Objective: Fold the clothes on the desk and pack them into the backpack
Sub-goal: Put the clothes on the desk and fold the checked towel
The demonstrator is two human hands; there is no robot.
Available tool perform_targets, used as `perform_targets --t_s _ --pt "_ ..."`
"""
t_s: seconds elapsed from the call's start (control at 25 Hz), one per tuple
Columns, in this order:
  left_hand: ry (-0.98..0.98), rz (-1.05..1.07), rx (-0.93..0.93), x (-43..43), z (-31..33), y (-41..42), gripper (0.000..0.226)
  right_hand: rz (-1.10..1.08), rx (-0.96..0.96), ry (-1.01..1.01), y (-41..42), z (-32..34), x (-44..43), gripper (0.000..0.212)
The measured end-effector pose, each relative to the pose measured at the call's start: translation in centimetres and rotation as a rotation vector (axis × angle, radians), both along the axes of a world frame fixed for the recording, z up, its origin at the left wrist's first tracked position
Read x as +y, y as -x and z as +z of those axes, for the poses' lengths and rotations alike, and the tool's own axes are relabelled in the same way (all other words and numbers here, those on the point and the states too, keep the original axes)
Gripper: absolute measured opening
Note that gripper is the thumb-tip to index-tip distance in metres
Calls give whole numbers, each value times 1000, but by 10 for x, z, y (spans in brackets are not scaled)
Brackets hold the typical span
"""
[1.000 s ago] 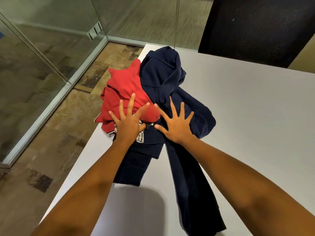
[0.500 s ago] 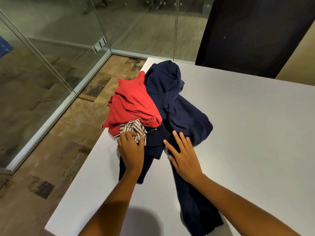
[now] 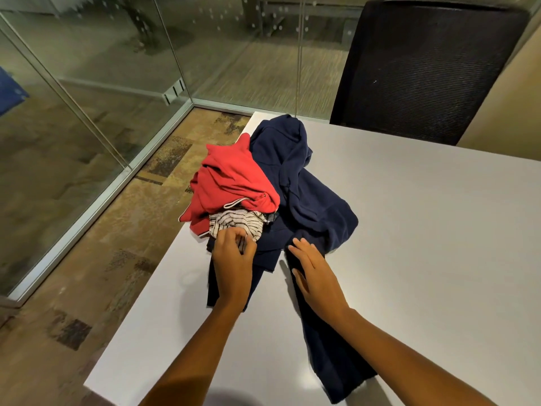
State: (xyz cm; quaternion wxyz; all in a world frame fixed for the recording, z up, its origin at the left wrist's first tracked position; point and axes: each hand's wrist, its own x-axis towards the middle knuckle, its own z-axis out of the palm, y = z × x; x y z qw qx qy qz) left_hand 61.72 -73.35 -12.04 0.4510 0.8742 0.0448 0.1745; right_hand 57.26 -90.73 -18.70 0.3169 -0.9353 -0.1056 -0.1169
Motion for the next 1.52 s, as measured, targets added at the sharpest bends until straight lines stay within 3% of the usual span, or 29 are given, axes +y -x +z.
perform_targets --t_s 0.2,0.4,0.48,0.68,0.84,0.92,1.04,1.08,1.16,1.28,1.36,1.4,1.52 --pt "70 -71 -48 -4 27 21 11 155 -76 -157 -23 52 31 62" --pt "-40 -155 -104 10 33 28 4 127 -223 -226 -49 77 40 20" --pt "-49 -119 -113 21 31 27 4 112 -259 -218 -54 86 34 14" --pt "-27 -106 -6 37 29 17 32 108 -388 -188 -52 115 23 15" --pt "-67 -105 -79 38 37 7 22 122 -463 -163 -37 132 29 24" --pt "-69 -81 -85 38 44 4 17 62 -450 -132 -32 134 27 32" --pt "-46 -111 -139 37 53 13 17 -24 -401 198 -33 130 14 5" --pt "-48 -131 -167 34 56 18 19 -36 -365 261 -33 126 10 18" --pt "-67 -179 -203 28 59 30 22 -6 -272 146 -30 125 7 31" --pt "-94 -238 -224 18 58 44 23 157 0 -264 -17 132 14 29" --pt "-68 -259 -230 16 61 50 24 268 172 -243 -7 129 19 56" --pt "-59 -289 -243 16 63 54 25 292 186 -190 -3 124 21 59" --pt "-65 -417 -289 15 70 64 27 235 11 -181 8 115 18 23"
